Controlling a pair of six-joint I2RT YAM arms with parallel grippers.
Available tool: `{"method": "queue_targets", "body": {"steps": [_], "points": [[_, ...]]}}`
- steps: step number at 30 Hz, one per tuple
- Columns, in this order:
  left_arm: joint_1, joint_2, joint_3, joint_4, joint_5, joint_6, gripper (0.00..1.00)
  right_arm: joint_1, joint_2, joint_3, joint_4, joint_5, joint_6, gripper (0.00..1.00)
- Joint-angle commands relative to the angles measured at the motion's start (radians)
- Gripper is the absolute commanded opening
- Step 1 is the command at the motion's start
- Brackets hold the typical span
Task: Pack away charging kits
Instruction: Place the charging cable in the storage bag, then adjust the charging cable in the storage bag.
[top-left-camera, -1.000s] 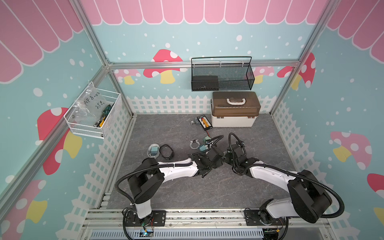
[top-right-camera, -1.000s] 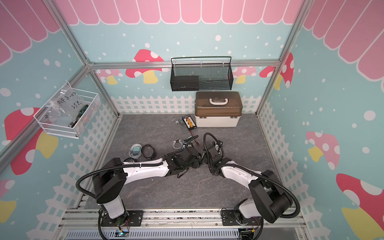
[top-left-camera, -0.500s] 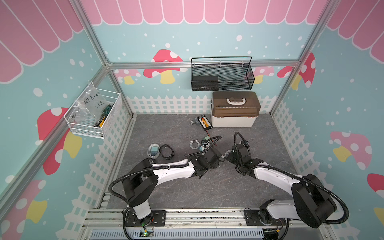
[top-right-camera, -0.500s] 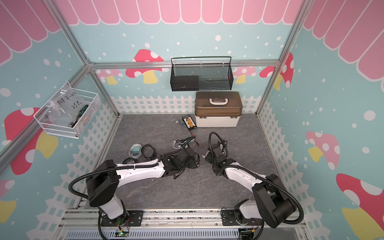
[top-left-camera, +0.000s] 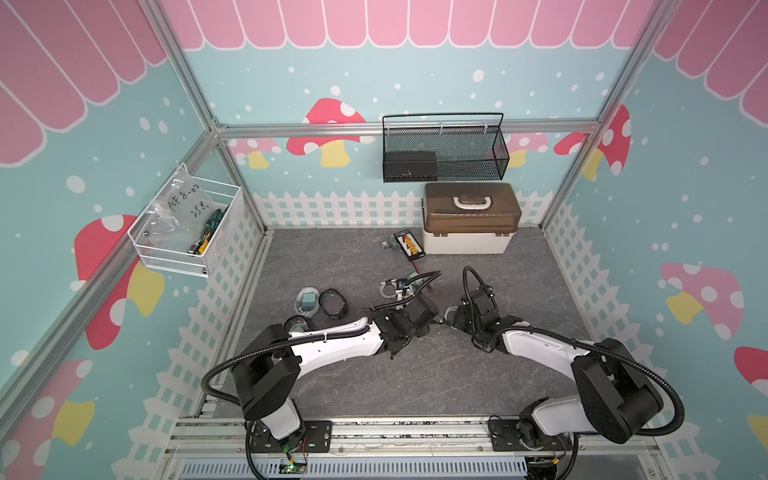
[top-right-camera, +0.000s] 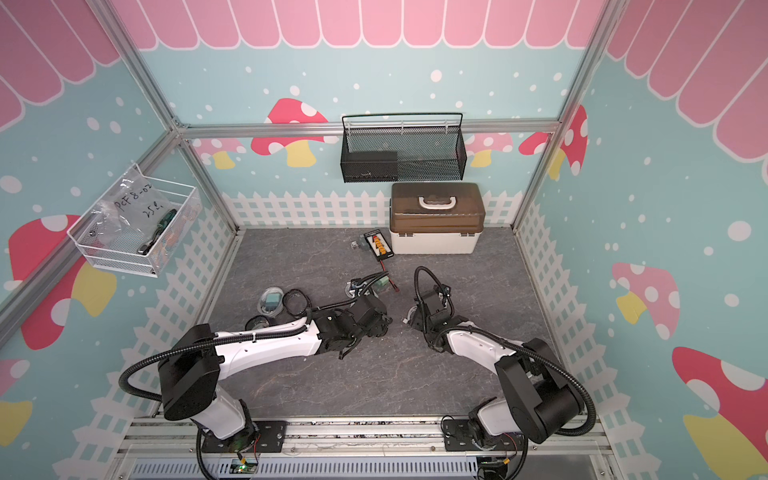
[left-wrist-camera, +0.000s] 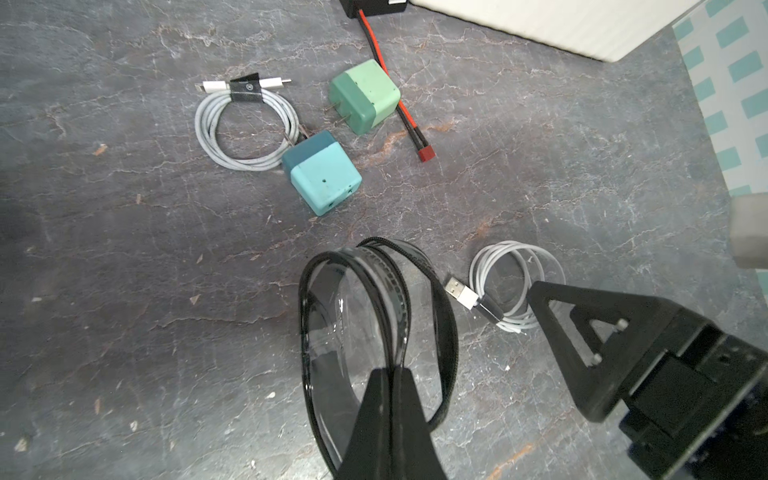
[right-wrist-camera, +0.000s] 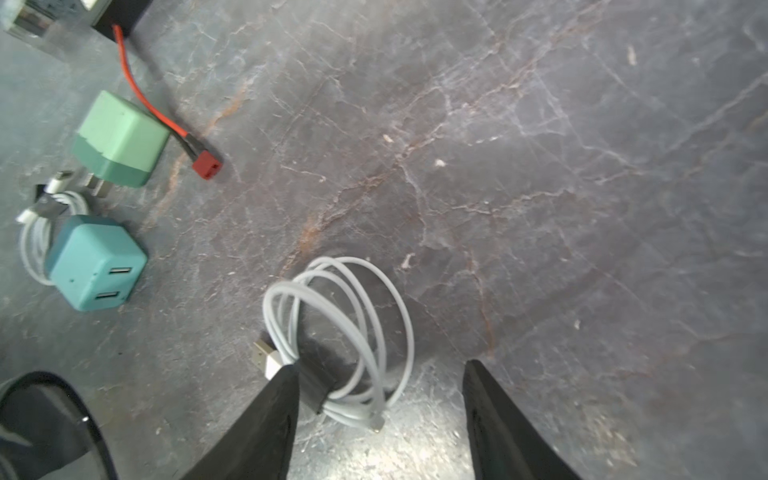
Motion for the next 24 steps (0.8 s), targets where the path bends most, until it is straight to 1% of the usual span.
{"method": "queue_targets", "body": {"steps": [1,4,6,7,8,10,12,15,17,19,22,24], "points": [[0.006,-0.002,0.033,-0.022,-0.005,0.015,0.00,-0.004,-0.008,0.087,-0.123,0.065,-0.098,0.63],[0.005,-0.003,0.034,-0.021,0.002,0.017,0.00,-0.008,0.020,0.153,-0.181,0.141,-0.194,0.62],[0.006,-0.008,0.032,-0.022,0.000,0.016,0.00,-0.011,0.047,0.192,-0.179,0.145,-0.287,0.59],[0.006,-0.010,0.030,-0.019,-0.001,0.016,0.00,-0.012,0.065,0.213,-0.176,0.131,-0.338,0.57],[0.006,-0.011,0.027,-0.020,-0.004,0.016,0.00,-0.012,0.085,0.236,-0.177,0.105,-0.385,0.53],[0.006,-0.012,0.027,-0.020,-0.007,0.017,0.00,-0.012,0.125,0.273,-0.180,0.042,-0.468,0.49],[0.005,-0.009,0.030,-0.019,-0.006,0.020,0.00,-0.011,0.167,0.308,-0.208,0.001,-0.524,0.46],[0.005,-0.005,0.037,-0.019,-0.003,0.024,0.00,-0.011,0.209,0.336,-0.235,0.004,-0.538,0.41],[0.006,-0.004,0.036,-0.019,-0.001,0.025,0.00,-0.011,0.214,0.334,-0.226,-0.033,-0.543,0.39],[0.005,-0.005,0.035,-0.020,-0.003,0.027,0.00,-0.011,0.209,0.325,-0.216,-0.067,-0.538,0.39],[0.007,-0.004,0.035,-0.020,-0.001,0.027,0.00,-0.011,0.205,0.303,-0.213,-0.075,-0.507,0.40],[0.007,-0.004,0.038,-0.020,0.005,0.030,0.00,-0.011,0.204,0.291,-0.232,-0.065,-0.473,0.36]]}}
